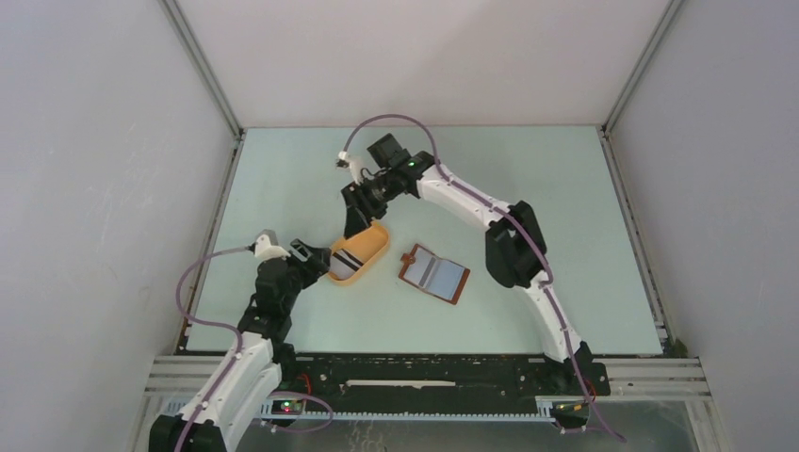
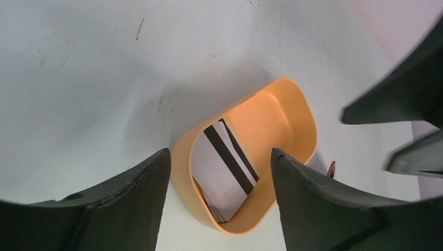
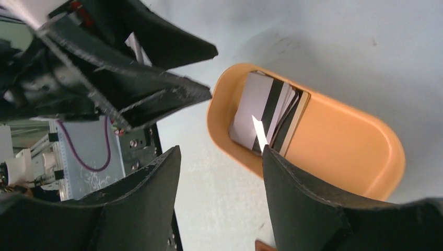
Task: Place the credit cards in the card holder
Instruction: Pick up the credit card from the storage box.
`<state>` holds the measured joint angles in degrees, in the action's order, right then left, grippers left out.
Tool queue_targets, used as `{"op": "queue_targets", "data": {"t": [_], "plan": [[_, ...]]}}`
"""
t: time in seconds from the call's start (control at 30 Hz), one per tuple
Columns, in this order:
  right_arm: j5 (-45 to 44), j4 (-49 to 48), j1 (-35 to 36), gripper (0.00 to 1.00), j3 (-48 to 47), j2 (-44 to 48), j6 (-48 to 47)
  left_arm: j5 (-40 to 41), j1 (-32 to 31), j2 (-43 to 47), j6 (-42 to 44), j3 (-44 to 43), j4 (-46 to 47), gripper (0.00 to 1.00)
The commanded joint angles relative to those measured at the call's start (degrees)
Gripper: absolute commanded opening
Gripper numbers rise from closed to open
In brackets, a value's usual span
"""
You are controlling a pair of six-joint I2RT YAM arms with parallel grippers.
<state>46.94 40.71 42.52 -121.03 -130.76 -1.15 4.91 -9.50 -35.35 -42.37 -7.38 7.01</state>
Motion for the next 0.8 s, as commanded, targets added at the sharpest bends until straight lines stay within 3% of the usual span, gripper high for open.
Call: {"op": "queue_targets", "data": {"t": [0.0, 0.2, 0.77], "plan": [[-3.05, 4.99, 2.28, 0.67, -8.26, -6.41, 4.17, -1.51, 0.72, -1.78, 0.04, 1.3, 4.57, 0.73], [-5.14, 5.13, 3.29, 0.66, -8.51, -9.63, 5.94, -4.04, 0.74, -7.04, 1.75, 0.62, 5.16, 0.59], [-11.21, 4.39, 5.26, 0.64, -11.35, -14.8, 11.09, -7.84, 0.71, -12.57, 2.38, -1.58, 2.48, 0.42]]}}
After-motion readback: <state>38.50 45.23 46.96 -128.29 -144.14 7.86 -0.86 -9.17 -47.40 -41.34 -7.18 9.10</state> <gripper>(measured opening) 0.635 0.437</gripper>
